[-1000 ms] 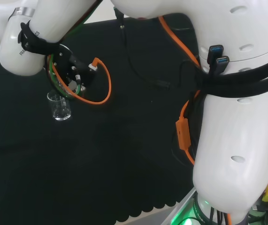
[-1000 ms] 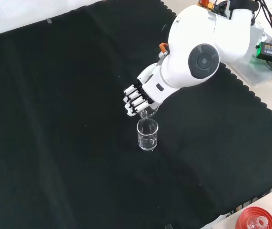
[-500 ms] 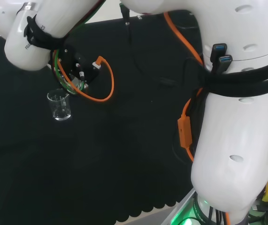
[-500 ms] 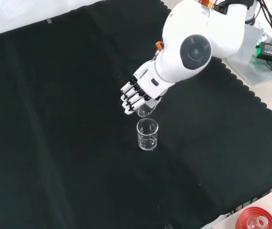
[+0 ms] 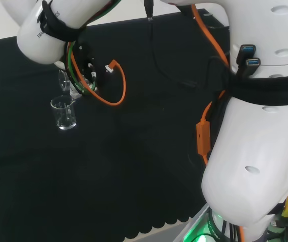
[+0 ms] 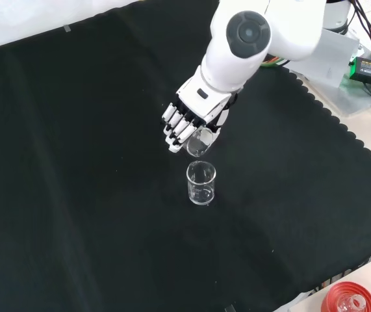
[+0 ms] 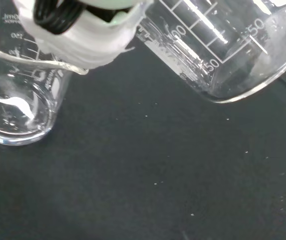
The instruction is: Pour the water from the handheld beaker into the one on the table.
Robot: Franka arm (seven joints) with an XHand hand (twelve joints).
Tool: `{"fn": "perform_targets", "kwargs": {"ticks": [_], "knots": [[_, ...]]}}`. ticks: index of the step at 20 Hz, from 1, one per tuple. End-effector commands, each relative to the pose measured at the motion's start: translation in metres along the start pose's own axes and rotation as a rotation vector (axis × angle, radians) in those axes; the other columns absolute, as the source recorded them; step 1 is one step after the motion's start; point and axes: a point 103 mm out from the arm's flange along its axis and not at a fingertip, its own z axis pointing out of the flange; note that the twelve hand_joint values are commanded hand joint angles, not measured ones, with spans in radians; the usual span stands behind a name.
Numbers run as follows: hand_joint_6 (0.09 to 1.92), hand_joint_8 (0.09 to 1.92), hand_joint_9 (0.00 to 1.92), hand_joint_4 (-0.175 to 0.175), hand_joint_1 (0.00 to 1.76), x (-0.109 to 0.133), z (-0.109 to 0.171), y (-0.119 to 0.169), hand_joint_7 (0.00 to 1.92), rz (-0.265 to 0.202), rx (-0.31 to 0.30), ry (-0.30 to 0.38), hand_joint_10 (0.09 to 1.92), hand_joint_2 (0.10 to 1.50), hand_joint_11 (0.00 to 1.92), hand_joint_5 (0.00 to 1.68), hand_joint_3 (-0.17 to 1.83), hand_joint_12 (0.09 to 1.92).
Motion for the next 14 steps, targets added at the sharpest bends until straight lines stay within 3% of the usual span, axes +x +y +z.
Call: {"fn": "perform_targets", "kwargs": {"ticks": [1, 7, 14], "knots": [[0.60, 0.57, 1.34, -0.157, 1.31, -0.010, -0.001, -0.003, 1.37, 0.011, -0.058, 0.125, 0.88, 1.07, 1.07, 1.17, -0.17, 0.84], [0.60, 0.57, 1.34, -0.158, 1.31, -0.019, 0.003, -0.002, 1.37, 0.024, -0.089, 0.256, 0.88, 1.07, 1.08, 1.17, -0.17, 0.84], [0.64, 0.61, 1.34, -0.166, 1.30, -0.024, 0.013, 0.003, 1.32, 0.031, -0.112, 0.352, 0.88, 1.08, 1.08, 1.17, -0.17, 0.84]]}}
